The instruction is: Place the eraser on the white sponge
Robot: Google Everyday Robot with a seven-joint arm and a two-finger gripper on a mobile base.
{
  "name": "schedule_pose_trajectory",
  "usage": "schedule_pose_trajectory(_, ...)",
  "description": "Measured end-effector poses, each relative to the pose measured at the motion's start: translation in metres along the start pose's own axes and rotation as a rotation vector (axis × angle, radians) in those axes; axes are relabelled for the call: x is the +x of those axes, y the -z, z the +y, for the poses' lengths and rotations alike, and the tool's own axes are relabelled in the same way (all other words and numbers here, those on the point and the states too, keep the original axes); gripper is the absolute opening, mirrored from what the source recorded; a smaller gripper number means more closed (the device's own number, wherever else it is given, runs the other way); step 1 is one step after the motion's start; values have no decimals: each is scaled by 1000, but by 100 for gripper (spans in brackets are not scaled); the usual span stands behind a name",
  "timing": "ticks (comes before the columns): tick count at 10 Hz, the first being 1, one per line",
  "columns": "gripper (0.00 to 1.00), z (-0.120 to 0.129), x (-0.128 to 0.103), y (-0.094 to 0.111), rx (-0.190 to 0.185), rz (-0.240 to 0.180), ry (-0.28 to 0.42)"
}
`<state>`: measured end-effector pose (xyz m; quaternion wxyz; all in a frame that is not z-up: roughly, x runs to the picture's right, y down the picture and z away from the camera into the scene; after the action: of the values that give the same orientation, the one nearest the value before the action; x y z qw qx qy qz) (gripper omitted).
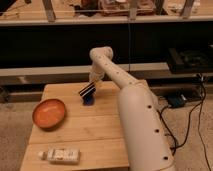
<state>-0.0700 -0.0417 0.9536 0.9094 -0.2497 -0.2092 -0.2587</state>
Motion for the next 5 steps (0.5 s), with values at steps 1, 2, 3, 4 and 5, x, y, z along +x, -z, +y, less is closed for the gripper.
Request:
schedule_pose_trajectory(1, 34, 0, 0, 0, -2, 0, 6)
schedule_pose_trajectory(2, 34, -1, -1, 0, -4, 1, 15)
schedule_pose_trajectory(3, 34, -2, -1, -1, -6, 0, 22)
schedule_pose_trajectory(4, 34, -2, 0, 0, -8, 1, 27)
schedule_pose_trajectory(5, 34, -1, 1, 0, -12, 2, 33)
